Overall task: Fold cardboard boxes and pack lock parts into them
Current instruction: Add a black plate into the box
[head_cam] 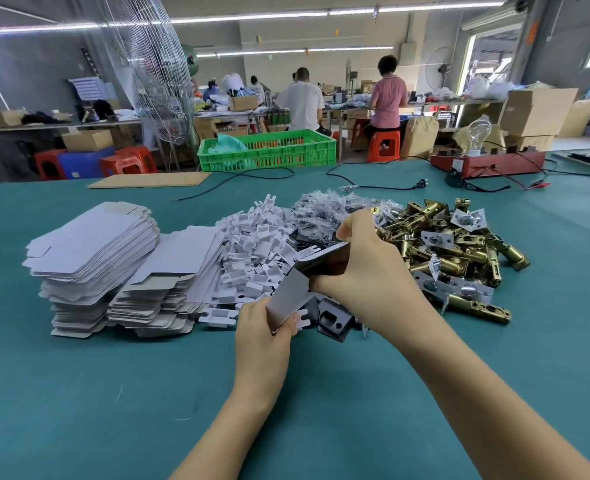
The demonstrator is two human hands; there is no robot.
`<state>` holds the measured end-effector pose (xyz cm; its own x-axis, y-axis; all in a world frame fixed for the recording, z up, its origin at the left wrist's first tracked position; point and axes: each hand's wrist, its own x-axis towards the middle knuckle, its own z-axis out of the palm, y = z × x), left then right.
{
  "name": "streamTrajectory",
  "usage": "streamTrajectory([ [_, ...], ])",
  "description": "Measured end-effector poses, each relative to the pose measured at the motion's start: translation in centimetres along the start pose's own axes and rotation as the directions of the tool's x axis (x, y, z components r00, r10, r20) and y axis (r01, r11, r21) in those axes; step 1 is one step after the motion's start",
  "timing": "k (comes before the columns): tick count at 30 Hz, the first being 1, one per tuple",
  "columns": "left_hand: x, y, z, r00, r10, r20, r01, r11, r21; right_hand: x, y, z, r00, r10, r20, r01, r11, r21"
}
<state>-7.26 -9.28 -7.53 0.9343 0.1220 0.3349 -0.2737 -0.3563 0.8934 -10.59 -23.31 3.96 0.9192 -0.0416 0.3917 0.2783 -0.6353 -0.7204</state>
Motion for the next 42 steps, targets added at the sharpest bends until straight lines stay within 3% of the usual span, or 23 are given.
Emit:
streamTrajectory([
  [5,0.1,-0.1,-0.1,1.0,-0.017,-0.018,0.017,0.999,-0.037,0.5,0.0,-1.3,0.995,0.039,0.089,-0.042,0.998,0.039],
  [9,0.6,-0.6,-0.2,0.991,-0.13,-0.02,0.126,0.983,-0.135,1.2,0.9,-3.9,0.996,0.079,0.043,-0.082,0.993,0.08],
  [15,1.4,-0.9,-0.5,0.962,-0.272,-0.013,0.25,0.899,-0.359,2.4,4.5,-3.6,0.981,0.165,0.107,-0.139,0.967,-0.212],
  [19,1.6,-1.0,-0.5,0.956,-0.292,-0.007,0.268,0.889,-0.371,2.6,6.6,-0.1,0.968,0.11,0.224,-0.018,0.926,-0.378],
  [21,1.6,-1.1,-0.4,0.955,-0.296,-0.005,0.274,0.89,-0.365,2.3,7.6,1.8,0.96,0.1,0.261,0.052,0.854,-0.517],
  [24,1.6,-1.1,-0.4,0.954,-0.301,-0.003,0.279,0.888,-0.365,1.9,8.8,3.5,0.95,0.161,0.268,0.033,0.801,-0.598],
  [28,1.6,-1.0,-0.4,0.956,-0.293,-0.005,0.274,0.9,-0.339,1.7,9.5,3.8,0.951,0.215,0.221,-0.071,0.851,-0.52],
  [35,1.5,-0.8,-0.3,0.974,-0.225,0.02,0.223,0.939,-0.262,2.7,8.9,1.9,0.917,0.302,0.26,-0.275,0.952,-0.134],
  [39,1.4,-0.7,-0.3,0.977,-0.209,0.052,0.215,0.943,-0.256,2.9,8.6,-0.2,0.889,0.355,0.289,-0.395,0.914,0.091],
  [42,1.4,-0.6,-0.3,0.977,-0.204,0.062,0.213,0.944,-0.254,3.0,8.4,-1.8,0.841,0.411,0.352,-0.506,0.826,0.246],
])
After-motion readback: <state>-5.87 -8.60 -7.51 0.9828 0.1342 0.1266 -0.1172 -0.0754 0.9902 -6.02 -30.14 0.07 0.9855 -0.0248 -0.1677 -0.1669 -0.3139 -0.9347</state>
